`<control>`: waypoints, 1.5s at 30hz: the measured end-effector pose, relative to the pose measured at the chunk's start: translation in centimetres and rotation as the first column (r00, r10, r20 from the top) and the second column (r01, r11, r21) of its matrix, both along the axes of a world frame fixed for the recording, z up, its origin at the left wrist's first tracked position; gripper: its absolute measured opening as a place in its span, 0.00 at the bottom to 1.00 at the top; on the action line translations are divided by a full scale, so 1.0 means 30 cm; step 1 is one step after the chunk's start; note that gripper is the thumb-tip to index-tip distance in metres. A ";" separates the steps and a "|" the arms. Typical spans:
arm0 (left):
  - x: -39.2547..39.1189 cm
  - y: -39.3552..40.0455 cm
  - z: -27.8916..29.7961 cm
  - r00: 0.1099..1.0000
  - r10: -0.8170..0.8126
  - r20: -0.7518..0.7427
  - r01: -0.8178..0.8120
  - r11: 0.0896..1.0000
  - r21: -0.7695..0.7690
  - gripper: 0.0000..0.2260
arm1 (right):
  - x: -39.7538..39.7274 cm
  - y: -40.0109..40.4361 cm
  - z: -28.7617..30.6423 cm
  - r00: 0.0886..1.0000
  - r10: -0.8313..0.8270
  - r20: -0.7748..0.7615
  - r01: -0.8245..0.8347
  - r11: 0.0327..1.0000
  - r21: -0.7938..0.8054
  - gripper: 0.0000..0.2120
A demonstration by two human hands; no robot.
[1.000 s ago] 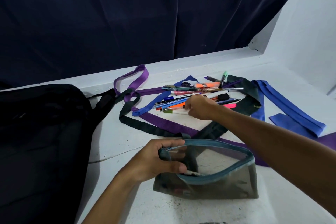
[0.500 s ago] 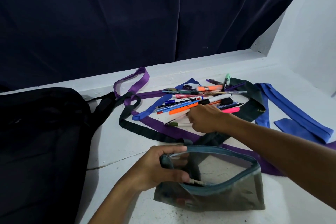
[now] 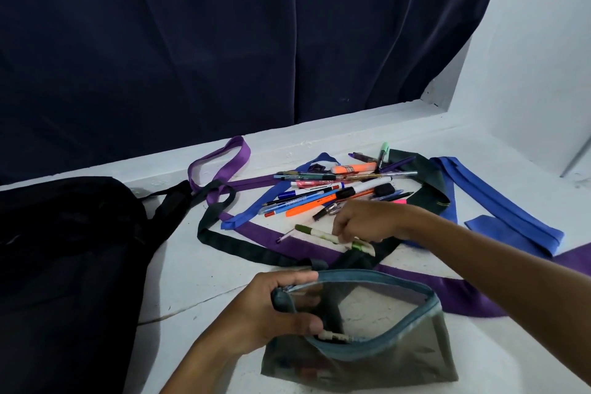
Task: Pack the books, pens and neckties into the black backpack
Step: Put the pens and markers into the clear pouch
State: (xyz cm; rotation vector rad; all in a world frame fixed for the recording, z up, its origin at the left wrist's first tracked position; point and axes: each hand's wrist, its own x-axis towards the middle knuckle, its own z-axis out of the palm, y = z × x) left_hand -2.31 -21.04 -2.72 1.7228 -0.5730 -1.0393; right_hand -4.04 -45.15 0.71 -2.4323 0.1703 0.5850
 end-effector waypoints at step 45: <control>-0.019 0.001 0.031 0.998 0.040 0.057 -0.044 0.997 0.066 0.30 | 0.211 0.102 -0.115 0.867 0.463 0.184 -0.273 0.750 -0.603 0.16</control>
